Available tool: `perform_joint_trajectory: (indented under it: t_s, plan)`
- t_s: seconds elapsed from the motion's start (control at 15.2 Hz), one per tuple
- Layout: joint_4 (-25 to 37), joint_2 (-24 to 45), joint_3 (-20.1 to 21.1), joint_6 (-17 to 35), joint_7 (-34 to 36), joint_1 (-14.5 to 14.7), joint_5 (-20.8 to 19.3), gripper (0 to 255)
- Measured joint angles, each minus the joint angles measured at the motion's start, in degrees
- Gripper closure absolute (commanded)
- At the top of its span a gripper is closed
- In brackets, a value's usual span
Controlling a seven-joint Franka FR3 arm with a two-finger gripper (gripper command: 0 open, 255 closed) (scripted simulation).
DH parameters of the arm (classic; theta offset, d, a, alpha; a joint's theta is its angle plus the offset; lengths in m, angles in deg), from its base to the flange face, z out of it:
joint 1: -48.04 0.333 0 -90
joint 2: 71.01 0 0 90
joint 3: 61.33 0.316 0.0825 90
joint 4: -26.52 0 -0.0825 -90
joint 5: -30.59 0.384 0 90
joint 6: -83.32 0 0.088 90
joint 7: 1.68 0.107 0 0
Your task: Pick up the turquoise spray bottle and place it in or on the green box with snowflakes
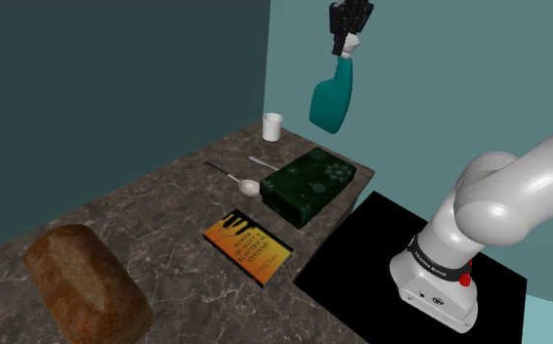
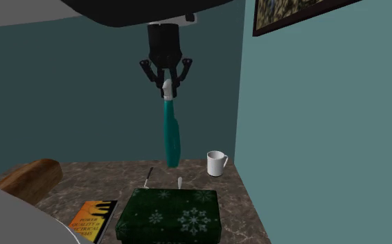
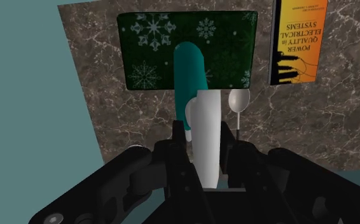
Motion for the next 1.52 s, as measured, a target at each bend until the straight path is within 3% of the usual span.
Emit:
perform_joint_trajectory:
  t_s: [1.52]
  plan:
    - [-20.81,-3.73,-0.03,17.0,0.84,0.02,-0.15,255]
